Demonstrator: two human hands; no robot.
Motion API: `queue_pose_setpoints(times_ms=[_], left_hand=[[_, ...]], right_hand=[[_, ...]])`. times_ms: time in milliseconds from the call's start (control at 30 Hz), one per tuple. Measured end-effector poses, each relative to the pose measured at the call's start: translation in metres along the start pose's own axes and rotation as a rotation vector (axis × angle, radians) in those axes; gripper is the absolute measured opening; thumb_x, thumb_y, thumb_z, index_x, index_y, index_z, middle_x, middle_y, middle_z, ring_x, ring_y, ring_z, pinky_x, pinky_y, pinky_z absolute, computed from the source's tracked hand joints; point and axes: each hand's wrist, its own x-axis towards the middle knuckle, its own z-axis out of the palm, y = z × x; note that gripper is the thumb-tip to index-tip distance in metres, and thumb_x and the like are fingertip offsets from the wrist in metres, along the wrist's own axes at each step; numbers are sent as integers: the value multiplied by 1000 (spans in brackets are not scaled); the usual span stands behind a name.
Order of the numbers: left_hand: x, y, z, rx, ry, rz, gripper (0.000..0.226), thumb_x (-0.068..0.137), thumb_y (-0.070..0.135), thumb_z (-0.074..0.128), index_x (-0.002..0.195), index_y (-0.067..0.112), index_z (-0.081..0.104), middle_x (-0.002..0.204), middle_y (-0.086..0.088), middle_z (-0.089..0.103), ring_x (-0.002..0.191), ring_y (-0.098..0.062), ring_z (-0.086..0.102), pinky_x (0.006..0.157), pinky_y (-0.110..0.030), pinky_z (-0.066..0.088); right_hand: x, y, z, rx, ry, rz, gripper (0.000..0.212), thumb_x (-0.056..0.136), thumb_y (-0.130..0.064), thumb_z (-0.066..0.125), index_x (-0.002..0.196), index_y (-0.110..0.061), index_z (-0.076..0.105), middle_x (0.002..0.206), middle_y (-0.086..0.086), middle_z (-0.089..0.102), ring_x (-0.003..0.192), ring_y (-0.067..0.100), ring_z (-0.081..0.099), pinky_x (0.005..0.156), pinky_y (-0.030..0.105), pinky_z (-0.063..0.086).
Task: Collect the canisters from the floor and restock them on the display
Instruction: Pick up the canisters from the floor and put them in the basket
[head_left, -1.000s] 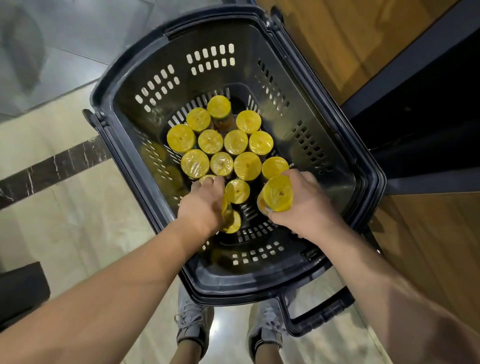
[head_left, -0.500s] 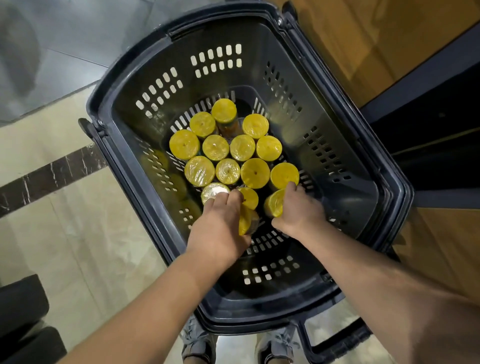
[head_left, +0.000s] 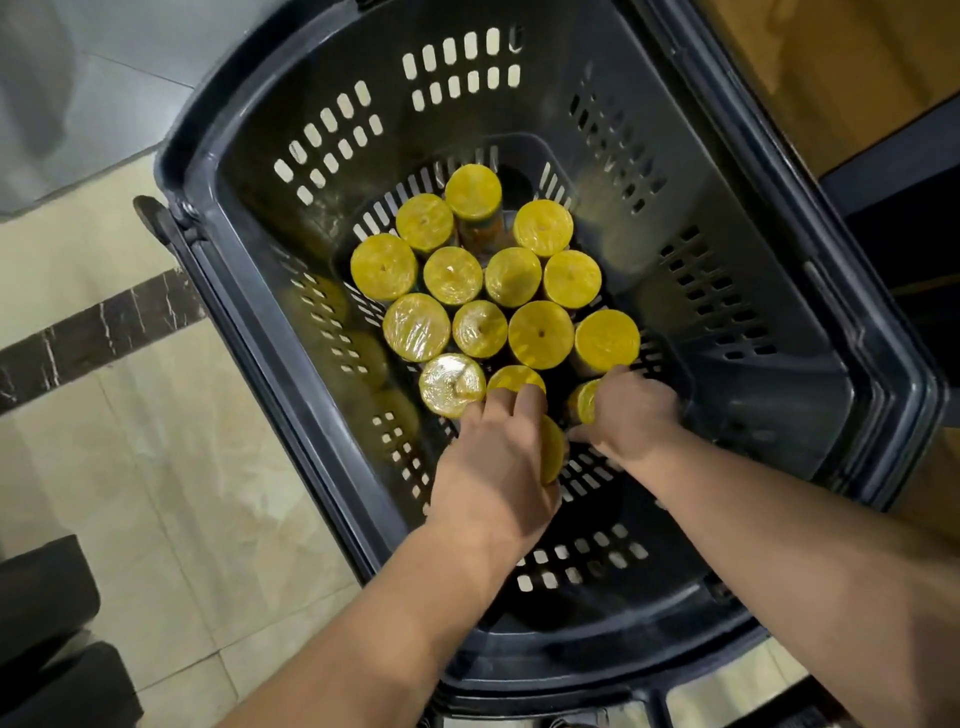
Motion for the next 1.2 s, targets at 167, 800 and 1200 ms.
queue_pose_setpoints(times_ms=[167, 800, 1200], left_hand=[[5, 14, -2, 120, -30, 66, 71, 91, 40, 66, 147, 18, 28, 141, -4, 38, 132, -28, 39, 109, -34, 37], [39, 28, 50, 373, -290, 127, 60, 94, 12, 63, 146, 19, 35, 140, -7, 40, 131, -33, 37, 88, -40, 52], [56, 24, 98, 805, -370, 274, 47, 98, 19, 53, 144, 22, 45, 147, -9, 35, 139, -39, 29, 103, -43, 40]], right_hand=[[5, 14, -4, 9, 2, 9, 88, 77, -59, 81, 135, -4, 43, 125, 10, 62, 113, 28, 65, 69, 32, 43], [-38, 59, -50, 66, -4, -95, 53, 99, -21, 57, 146, -3, 38, 144, 22, 40, 124, 41, 54, 90, 44, 50], [-80, 92, -71, 252, 205, -259, 22, 101, -34, 56, 112, -17, 49, 124, 12, 51, 103, 35, 58, 71, 35, 36]])
